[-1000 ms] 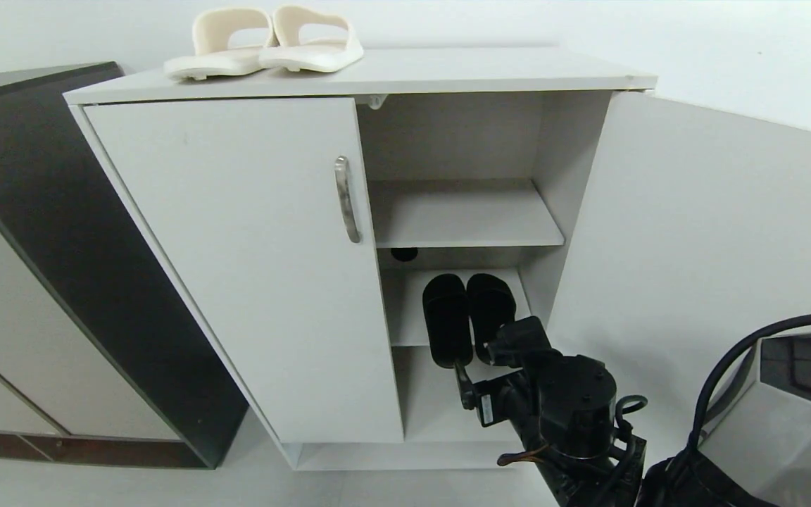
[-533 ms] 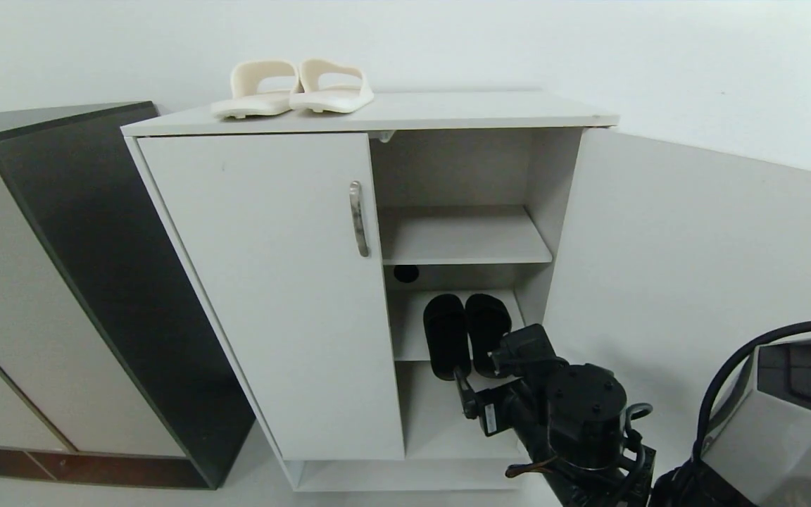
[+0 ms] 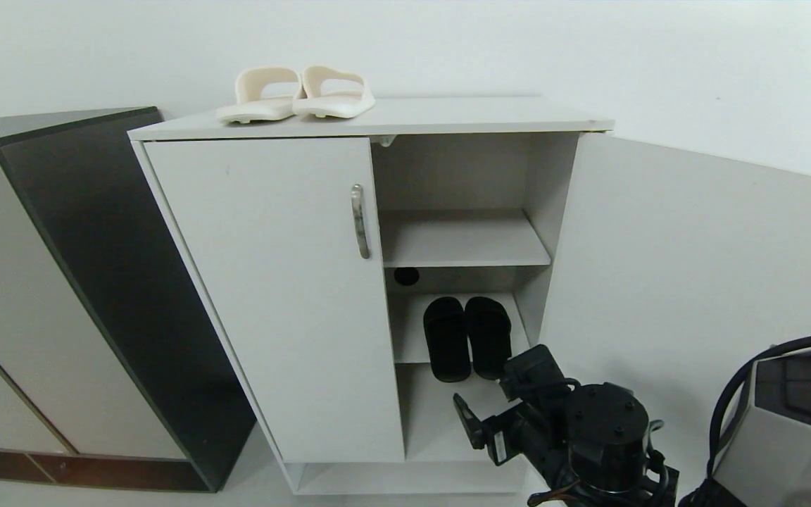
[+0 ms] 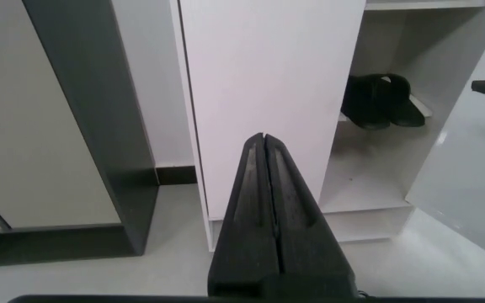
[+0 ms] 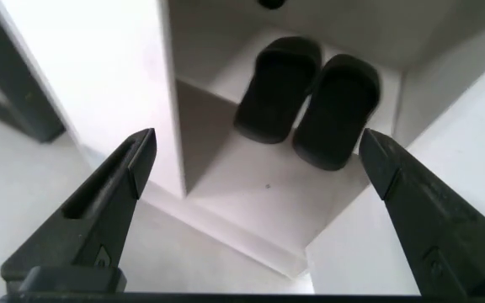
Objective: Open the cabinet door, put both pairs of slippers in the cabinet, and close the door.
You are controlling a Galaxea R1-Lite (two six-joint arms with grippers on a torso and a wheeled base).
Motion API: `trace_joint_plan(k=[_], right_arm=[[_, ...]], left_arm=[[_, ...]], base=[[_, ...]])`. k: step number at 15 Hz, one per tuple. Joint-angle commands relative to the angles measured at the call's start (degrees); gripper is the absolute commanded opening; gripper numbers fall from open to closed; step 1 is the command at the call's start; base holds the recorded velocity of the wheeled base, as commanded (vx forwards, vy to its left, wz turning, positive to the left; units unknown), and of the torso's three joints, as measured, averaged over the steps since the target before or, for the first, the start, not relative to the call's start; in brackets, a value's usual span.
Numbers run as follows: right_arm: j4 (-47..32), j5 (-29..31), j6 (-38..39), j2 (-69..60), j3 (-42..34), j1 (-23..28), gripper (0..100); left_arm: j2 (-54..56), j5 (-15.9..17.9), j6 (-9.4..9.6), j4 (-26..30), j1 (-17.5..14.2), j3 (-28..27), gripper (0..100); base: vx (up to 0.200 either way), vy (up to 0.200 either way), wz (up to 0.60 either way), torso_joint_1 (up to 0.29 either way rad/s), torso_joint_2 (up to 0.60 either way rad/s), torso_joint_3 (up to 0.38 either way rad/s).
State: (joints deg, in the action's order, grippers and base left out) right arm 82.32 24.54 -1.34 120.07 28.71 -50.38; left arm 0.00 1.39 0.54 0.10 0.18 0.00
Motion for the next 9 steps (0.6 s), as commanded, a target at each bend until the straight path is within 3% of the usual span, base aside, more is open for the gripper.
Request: trace_joint_plan(k=[1,9], right_arm=[[0.47,-0.98,-0.07,-0.09,-1.2,0.02,100],[1.61,-10.74,0.55,-2.2,-6.03,0.11,100]], left_arm=[[-0.09,0.02,-0.01,-0.01,-0.01,0.0,0],[-0.09,0.02,-0.1,-0.01,-0.01,0.0,0]], base=[[0.0,0.2,0.0,-0.002,0.0,0.002],[0.0,0.2,0.0,0.004,0.0,0.002]])
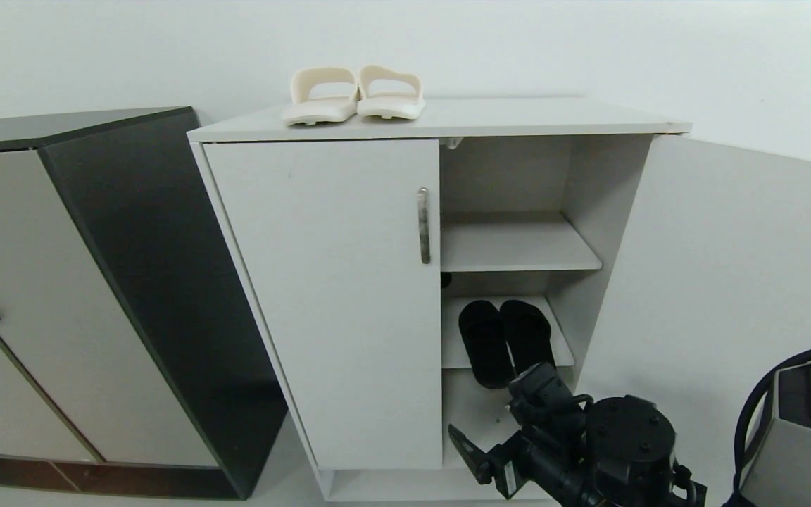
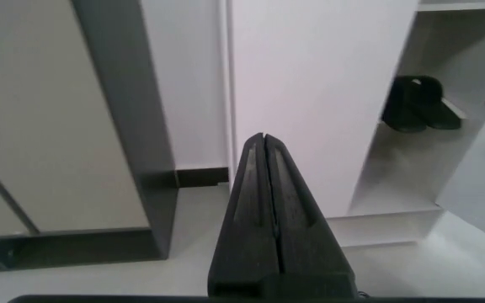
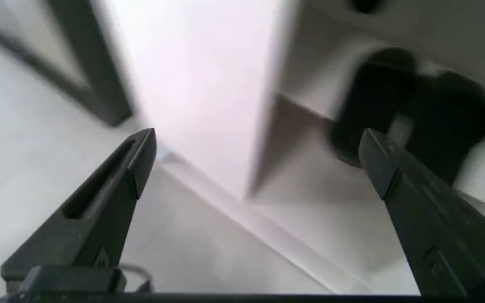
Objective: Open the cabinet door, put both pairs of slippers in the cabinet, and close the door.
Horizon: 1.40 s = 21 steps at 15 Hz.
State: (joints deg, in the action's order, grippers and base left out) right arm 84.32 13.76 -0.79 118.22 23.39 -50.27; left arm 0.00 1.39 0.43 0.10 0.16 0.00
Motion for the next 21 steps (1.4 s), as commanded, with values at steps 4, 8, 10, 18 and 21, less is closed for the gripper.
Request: trace_joint_plan(k=[4,8,10,18,21], right_arm=[[1.63,-0.49,-0.26,-0.28,-1.6,0.0,100],[1.63,-0.67,-0.44,-0.28,-1.6,0.0,100],[1.63,-0.49,-0.53,-0.19,-0.98,0.0,100],[2.69,3.29,-0.53,0.6,1.83,-0.09,100],[2.78,3.29,-0.53,2.71,1.83,-0.26,100]], left_arm=[[-0.09,0.02,0.01,-0.01,0.02,0.0,0],[-0.09,0.02,0.01,-0.01,0.02,0.0,0],[-0.09,0.02,0.01,-0.01,0.02,0.0,0],[-0.09,0.02,0.01,-0.01,0.02,0.0,0],[-0.09,0.02,0.01,-0.01,0.02,0.0,0]], base=[[0.0,0.2,0.0,0.0,0.0,0.0],[0.0,0.2,0.0,0.0,0.0,0.004],[0.0,0.0,0.0,0.0,0.0,0.0],[0.0,0.0,0.0,0.0,0.0,0.0],[0.0,0.0,0.0,0.0,0.0,0.0]])
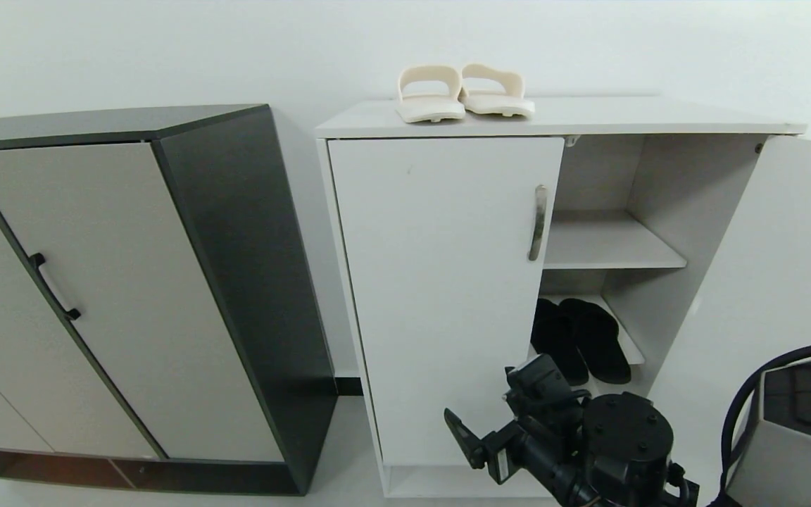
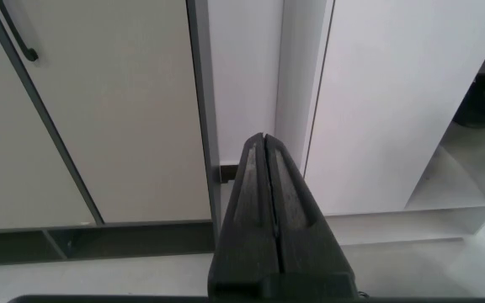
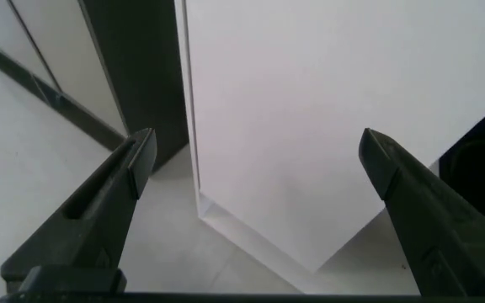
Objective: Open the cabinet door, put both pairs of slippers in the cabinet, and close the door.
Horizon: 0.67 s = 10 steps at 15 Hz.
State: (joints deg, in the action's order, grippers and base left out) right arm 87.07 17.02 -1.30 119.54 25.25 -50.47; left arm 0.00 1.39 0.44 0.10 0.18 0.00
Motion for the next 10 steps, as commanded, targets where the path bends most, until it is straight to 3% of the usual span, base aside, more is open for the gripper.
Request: trace_joint_plan(k=[1,4,10], right_arm=[[0.03,0.03,-0.01,1.31,-0.2,-0.07,100],[0.21,0.03,-0.1,0.87,-0.64,-0.07,100],[0.21,0.03,-0.1,0.87,-0.73,-0.07,100]], left_arm=[[-0.09,0.02,0.0,-0.01,-0.01,0.0,0],[-0.09,0.02,0.0,-0.01,-0.01,0.0,0],[-0.09,0.02,0.0,-0.01,-0.01,0.0,0]], base=[[0.0,0.0,0.0,0.0,0.0,0.0],[0.0,0.0,0.0,0.023,-0.17,-0.211],[0.0,0.0,0.0,0.081,-0.45,-0.347]])
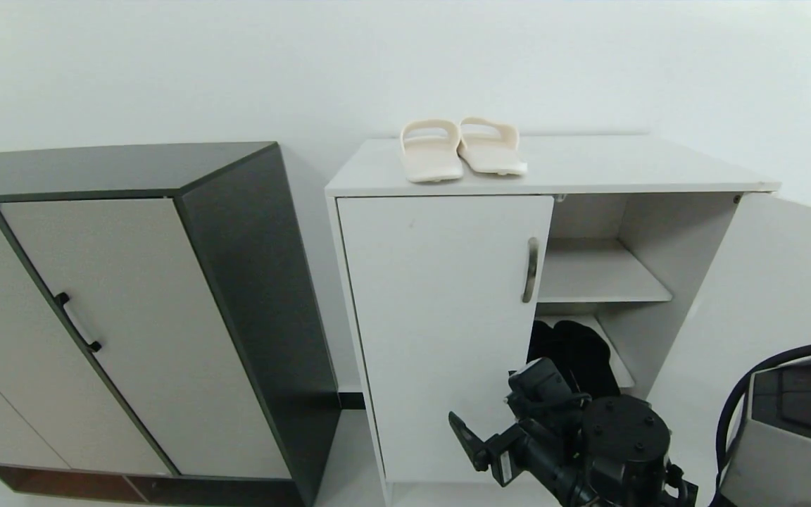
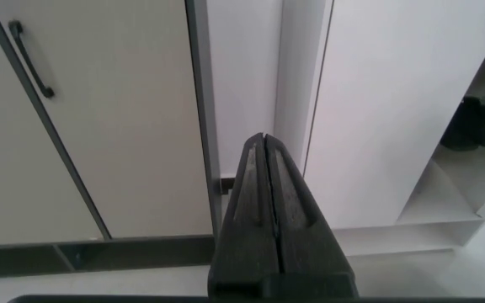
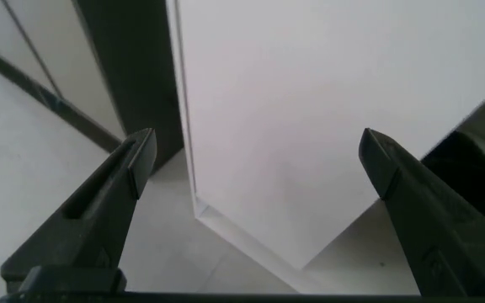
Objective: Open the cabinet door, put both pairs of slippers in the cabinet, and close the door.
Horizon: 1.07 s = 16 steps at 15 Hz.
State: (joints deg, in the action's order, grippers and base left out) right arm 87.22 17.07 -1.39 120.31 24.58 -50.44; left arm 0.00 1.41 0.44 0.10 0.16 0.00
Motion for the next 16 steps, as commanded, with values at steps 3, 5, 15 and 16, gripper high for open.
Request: trace_joint_plan(k=[3,5,15,16], right_arm=[[0.05,-0.02,-0.02,0.1,-0.05,-0.09,100],[0.05,-0.02,-0.02,0.1,0.21,-0.18,100],[0.05,-0.02,0.07,-0.87,-0.14,0.0,100],[0.05,-0.02,0.07,-0.87,-0.14,0.0,100]], left_arm=[[-0.09,-0.01,0.0,-0.01,0.02,0.0,0],[-0.09,-0.01,0.0,-0.01,0.02,0.0,0],[-0.09,-0.18,-0.09,-0.01,0.02,0.0,0],[-0.09,-0.18,-0.09,-0.01,0.02,0.0,0]], base=[[0.0,0.0,0.0,0.133,-0.46,-0.331],[0.0,0.0,0.0,0.149,-0.47,-0.325],[0.0,0.0,0.0,0.19,-0.5,-0.313],[0.0,0.0,0.0,0.222,-0.54,-0.32]])
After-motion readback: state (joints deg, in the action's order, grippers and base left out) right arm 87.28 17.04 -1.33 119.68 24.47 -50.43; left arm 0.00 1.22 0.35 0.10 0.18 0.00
